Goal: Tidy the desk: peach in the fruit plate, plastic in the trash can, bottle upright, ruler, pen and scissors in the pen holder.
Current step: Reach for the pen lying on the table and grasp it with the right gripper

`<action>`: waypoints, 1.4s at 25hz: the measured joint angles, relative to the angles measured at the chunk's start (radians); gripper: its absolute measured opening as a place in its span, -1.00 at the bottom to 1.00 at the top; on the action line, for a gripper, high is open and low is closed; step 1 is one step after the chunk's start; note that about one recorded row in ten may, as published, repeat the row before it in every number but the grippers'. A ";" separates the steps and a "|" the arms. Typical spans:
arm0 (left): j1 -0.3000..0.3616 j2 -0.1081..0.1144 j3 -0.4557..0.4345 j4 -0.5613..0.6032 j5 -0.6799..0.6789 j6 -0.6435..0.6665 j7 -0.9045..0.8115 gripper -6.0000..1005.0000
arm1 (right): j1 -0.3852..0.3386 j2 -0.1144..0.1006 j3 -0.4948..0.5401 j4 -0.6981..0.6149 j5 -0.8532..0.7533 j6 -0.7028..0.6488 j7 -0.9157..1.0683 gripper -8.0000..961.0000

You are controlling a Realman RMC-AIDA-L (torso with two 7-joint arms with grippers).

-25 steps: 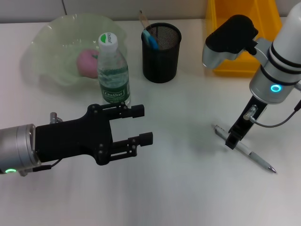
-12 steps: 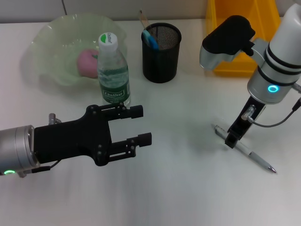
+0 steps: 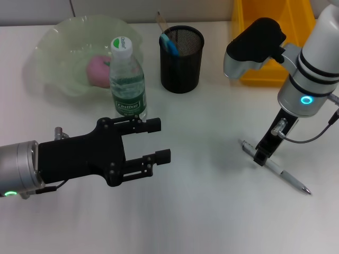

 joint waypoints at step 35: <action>-0.008 0.000 0.000 -0.002 -0.002 -0.008 0.000 0.26 | 0.004 0.000 -0.052 0.012 0.020 0.026 0.004 -0.31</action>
